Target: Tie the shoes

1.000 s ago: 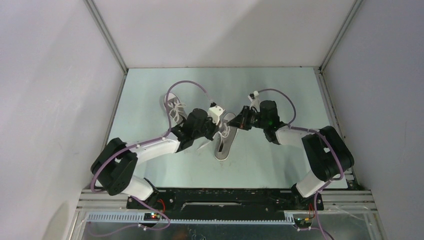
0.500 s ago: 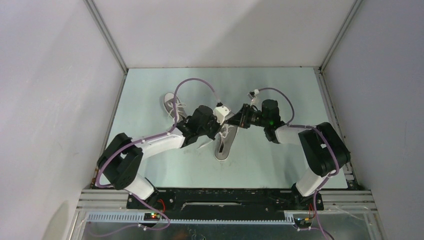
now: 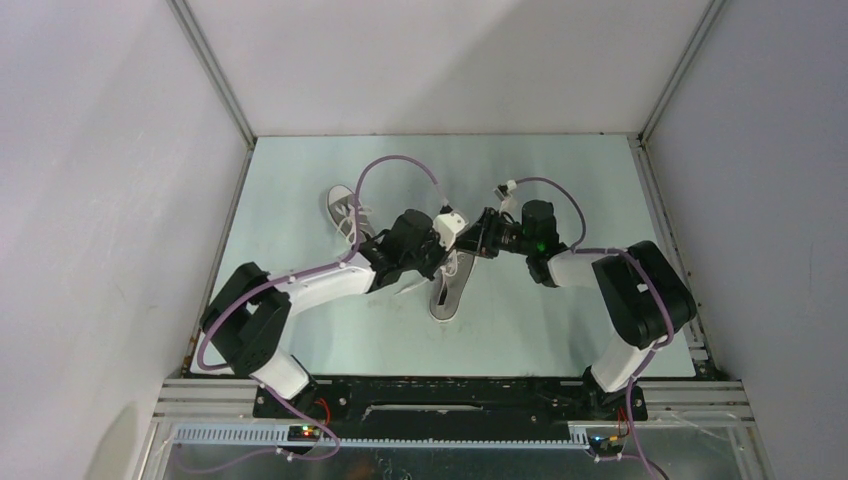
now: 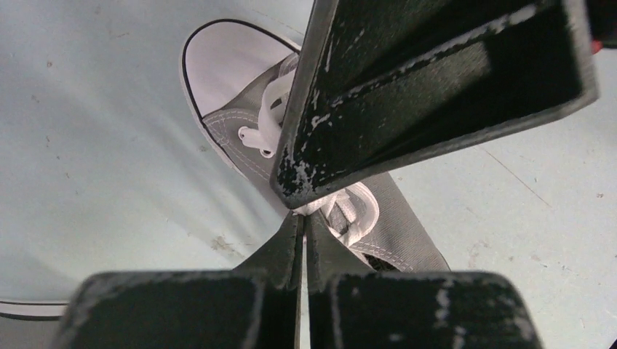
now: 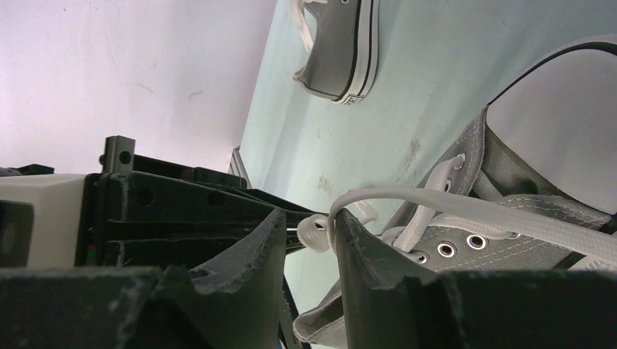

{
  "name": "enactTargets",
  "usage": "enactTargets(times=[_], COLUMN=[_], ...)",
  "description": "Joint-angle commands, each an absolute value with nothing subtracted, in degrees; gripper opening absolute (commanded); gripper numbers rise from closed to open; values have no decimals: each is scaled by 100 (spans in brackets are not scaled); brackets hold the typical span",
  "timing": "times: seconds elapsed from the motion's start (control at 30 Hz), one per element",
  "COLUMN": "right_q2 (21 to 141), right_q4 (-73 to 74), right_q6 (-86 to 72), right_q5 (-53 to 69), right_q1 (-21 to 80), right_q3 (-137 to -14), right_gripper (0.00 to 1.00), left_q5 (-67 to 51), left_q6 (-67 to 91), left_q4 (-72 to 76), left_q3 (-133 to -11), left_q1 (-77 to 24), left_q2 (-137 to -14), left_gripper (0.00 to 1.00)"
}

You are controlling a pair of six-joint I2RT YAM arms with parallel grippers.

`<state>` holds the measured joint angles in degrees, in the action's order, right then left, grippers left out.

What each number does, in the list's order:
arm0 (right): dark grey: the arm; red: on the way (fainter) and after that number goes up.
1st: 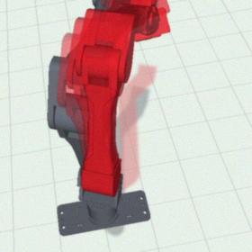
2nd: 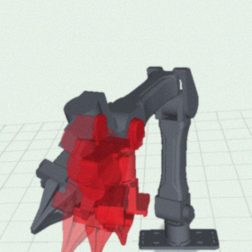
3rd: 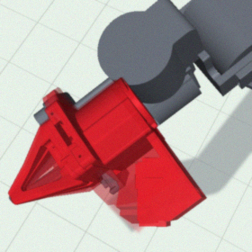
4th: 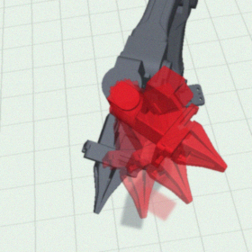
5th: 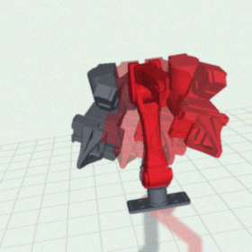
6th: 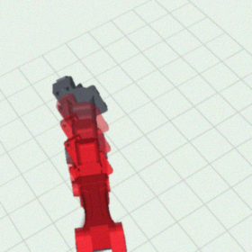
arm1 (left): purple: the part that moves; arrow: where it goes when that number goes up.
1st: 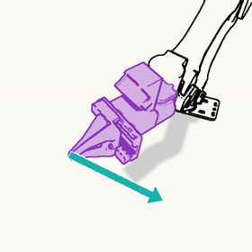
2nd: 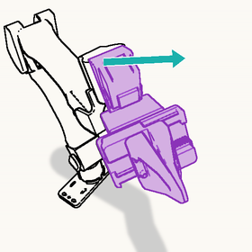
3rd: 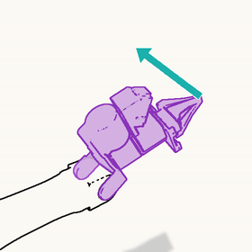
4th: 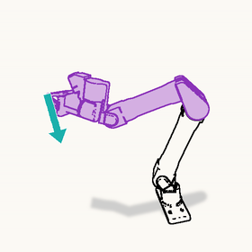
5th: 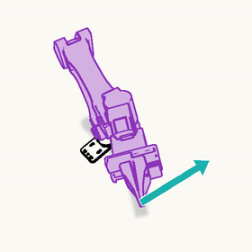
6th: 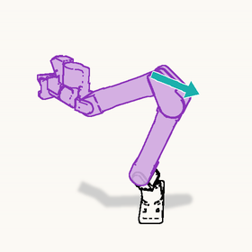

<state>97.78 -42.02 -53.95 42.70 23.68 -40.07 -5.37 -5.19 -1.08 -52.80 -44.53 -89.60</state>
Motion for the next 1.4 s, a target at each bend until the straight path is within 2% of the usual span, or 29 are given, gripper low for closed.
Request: enactTargets(times=[0.0, 0.27, 0.5, 0.57, 0.67, 0.73, 0.77, 0.87, 1.0, 1.07, 1.17, 1.37], right_q2=[9887, 9944, 9937, 9912, 9876, 9839, 9841, 9861, 9879, 9856, 9807, 9705], right_q4=[-4438, -4465, -4303, -4216, -4110, -4155, -4143, -4138, -4245, -4269, -4305, -4213], right_q6=[-5390, -5397, -5347, -5299, -5226, -5216, -5212, -5218, -5288, -5304, -5326, -5262], right_q5=[4289, 4289, 4276, 4259, 4250, 4228, 4235, 4261, 4289, 4289, 4280, 4263], right_q1=[2412, 2448, 2454, 2453, 2458, 2454, 2460, 2452, 2420, 2386, 2343, 2301], right_q3=[-4017, -4017, -4017, -4017, -4010, -3966, -3964, -3951, -3896, -3859, -3803, -3771], right_gripper=[34, 34, 22, 24, 32, 34, 34, 21, 11, 0, 0, 0], left_q5=[-684, -655, -512, -499, -491, -509, -510, -511, -515, -488, -388, -231], left_q6=[-680, -742, -760, -777, -789, -793, -797, -793, -789, -798, -799, -697], left_q4=[-124, -318, -367, -385, -439, -470, -459, -457, -473, -491, -518, -548], left_q3=[-5535, -5700, -5738, -5755, -5807, -5835, -5842, -5882, -5936, -5950, -5934, -5814], left_q1=[-4530, -4552, -4570, -4570, -4570, -4578, -4575, -4579, -4579, -4581, -4588, -4585], left_q2=[-8961, -9103, -9061, -9041, -9026, -9022, -9026, -9043, -9052, -9053, -9022, -8855], left_gripper=[0, 0, 0, 0, 0, 0, 0, 0, 0, 0, 4, 23])
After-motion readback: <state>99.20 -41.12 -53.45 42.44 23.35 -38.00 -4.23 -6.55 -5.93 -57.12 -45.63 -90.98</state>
